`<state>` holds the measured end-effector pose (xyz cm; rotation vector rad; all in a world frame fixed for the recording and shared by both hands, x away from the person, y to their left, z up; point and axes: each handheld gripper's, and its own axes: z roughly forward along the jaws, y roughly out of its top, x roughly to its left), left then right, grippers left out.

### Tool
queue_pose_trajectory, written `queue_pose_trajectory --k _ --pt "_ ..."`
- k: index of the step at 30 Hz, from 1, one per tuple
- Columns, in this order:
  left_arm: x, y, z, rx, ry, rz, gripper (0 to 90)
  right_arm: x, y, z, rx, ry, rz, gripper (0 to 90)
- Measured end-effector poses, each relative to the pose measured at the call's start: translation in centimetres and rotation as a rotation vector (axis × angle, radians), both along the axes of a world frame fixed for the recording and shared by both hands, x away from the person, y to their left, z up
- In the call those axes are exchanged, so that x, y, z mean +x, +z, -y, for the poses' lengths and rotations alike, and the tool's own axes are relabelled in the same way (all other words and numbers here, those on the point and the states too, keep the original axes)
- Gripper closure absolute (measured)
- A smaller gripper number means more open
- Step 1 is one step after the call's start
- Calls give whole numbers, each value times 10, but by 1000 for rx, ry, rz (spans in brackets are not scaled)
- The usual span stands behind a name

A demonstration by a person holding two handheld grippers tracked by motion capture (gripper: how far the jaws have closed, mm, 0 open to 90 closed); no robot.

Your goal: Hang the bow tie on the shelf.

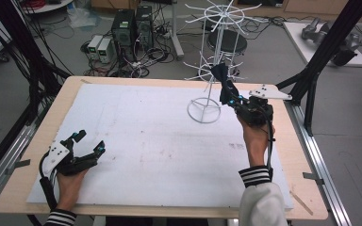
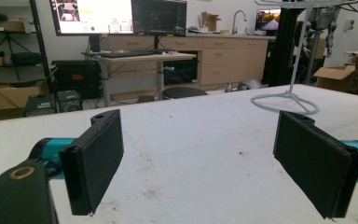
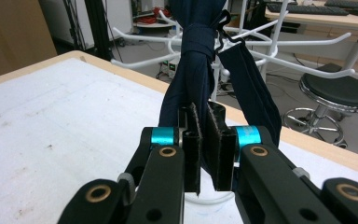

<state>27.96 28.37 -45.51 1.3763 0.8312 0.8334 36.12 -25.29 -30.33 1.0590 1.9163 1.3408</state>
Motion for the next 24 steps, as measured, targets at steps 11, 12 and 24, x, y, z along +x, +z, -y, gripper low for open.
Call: queue_pose_trajectory --k 11,12,24 --pt "0 0 0 -7 -1 6 162 8 -9 -5 -16 -2 -37 724" --pt "0 0 0 -8 -1 7 163 8 -10 -6 -25 -16 -27 675" --pt "0 0 -1 -10 -3 5 163 -14 -25 6 11 -46 1 121"
